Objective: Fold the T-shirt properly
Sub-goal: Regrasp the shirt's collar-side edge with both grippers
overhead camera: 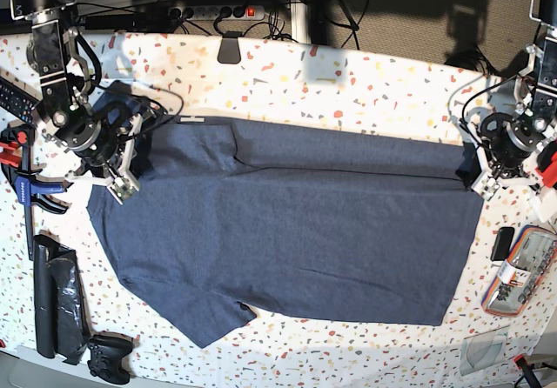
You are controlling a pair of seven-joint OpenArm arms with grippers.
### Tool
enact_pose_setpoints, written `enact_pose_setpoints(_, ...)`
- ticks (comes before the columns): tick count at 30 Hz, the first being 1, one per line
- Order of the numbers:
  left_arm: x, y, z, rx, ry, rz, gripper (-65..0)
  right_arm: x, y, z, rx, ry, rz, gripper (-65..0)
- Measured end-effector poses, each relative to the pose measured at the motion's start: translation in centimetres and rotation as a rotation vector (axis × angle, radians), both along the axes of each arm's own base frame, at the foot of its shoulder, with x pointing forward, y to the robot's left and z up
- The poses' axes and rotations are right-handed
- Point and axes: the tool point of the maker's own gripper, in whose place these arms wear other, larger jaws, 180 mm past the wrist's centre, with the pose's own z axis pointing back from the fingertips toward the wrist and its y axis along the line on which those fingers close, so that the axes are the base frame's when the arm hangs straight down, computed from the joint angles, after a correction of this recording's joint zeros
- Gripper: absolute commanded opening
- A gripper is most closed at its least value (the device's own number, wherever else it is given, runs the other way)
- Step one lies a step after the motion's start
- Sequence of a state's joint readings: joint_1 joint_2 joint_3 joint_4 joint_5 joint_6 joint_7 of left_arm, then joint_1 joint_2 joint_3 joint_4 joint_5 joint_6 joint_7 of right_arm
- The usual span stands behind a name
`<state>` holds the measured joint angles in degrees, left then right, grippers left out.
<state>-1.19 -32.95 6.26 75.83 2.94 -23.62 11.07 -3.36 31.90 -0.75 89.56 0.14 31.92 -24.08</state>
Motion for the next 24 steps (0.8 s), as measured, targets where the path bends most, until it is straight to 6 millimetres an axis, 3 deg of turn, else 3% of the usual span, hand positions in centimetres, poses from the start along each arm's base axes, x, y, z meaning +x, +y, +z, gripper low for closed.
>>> enact_pose_setpoints(5, 0.0, 0.0, 0.0, 0.001, 0.000, 0.001, -65.0, 0.3, 0.0, 0.3, 0.002, -0.009, 0.001, -65.0)
enact_pose_setpoints(6, 0.0, 0.1, 0.0, 0.002, 0.000, 0.001, -65.0, 0.3, 0.0, 0.3, 0.001, -0.010, 0.001, -57.3)
enact_pose_setpoints(8, 0.0, 0.2, 0.0, 0.006, 0.002, 0.005, -55.9, 0.5, -0.1, 0.4, -0.007, -0.012, 0.000, -44.4)
enact_pose_setpoints(10, 0.0, 1.0, -0.1, 0.030, 0.012, 0.029, -46.4, 0.8, -0.3, 0.7, -0.011, -0.017, -0.004, -40.8)
enact_pose_setpoints(14, 0.4, 3.1, 0.2, 0.042, 0.030, 0.142, -43.0, 1.1, -0.4, 1.2, 0.033, -0.004, -0.035, -40.8)
enact_pose_setpoints(18, 1.5, 2.8, 2.5, -0.031, -0.003, 0.158, -43.0, 1.2, 0.2, 2.2, 0.103, 0.004, -0.056, -41.3)
enact_pose_setpoints(22, 1.4, 1.4, 3.2, -0.112, 0.023, 0.171, -44.6, 0.5, 1.3, 2.7, 0.179, 0.059, -0.075, -52.7)
enact_pose_setpoints(24, 1.2, 0.5, 2.9, -0.167, 0.041, 0.180, -52.2, 0.0, 1.1, 2.4, 0.197, 0.107, -0.099, -61.4)
